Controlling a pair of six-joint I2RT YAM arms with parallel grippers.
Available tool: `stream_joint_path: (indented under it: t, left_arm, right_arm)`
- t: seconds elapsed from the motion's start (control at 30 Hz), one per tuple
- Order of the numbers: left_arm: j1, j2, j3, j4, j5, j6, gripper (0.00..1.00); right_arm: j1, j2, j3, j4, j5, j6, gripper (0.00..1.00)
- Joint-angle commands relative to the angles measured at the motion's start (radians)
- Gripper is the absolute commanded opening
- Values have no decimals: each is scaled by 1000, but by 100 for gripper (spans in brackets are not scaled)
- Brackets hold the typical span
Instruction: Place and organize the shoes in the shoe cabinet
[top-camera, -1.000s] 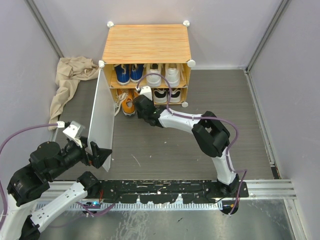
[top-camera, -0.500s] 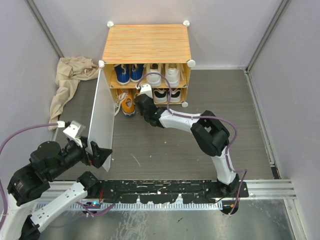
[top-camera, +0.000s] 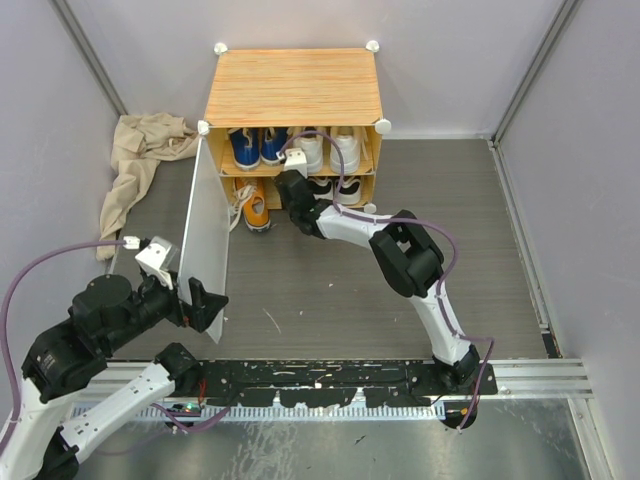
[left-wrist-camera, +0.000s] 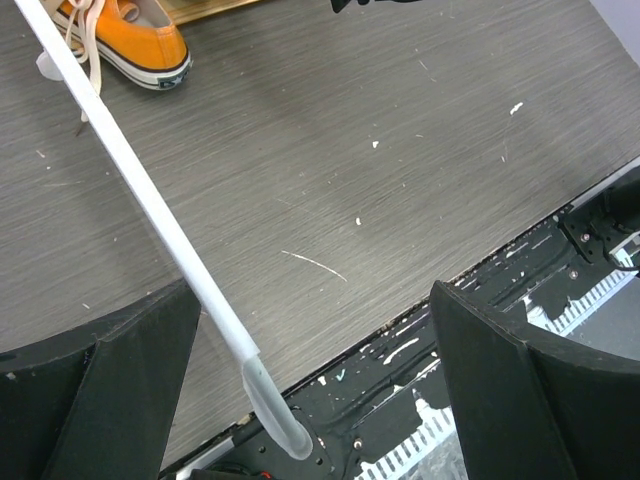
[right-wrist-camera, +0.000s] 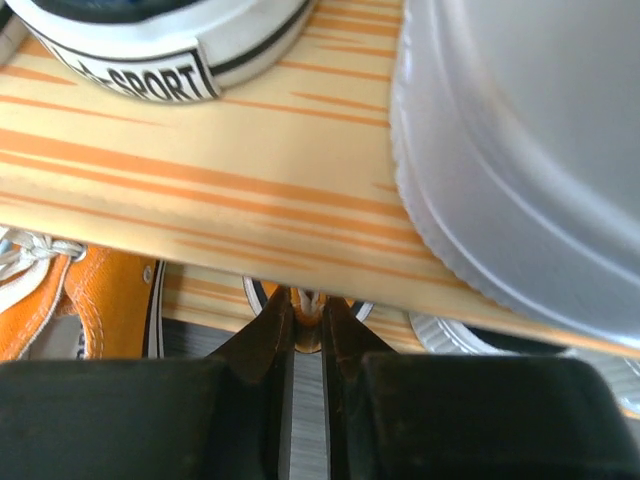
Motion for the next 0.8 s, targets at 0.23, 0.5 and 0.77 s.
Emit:
stream_joint_path:
  t: [0.23,0.5,0.77]
  left_arm:
    - [-1,25,-3,44,-4,7,98]
    - [-2,13,-4,43,-6,5,98]
    - [-2,12,-8,50,-4,7,98]
  right_arm:
    - [-29,33,95,104,13,32,2]
    - [-25,-15,-36,123,-32,54,57]
    - [24,-200,-242,210,-67,40,72]
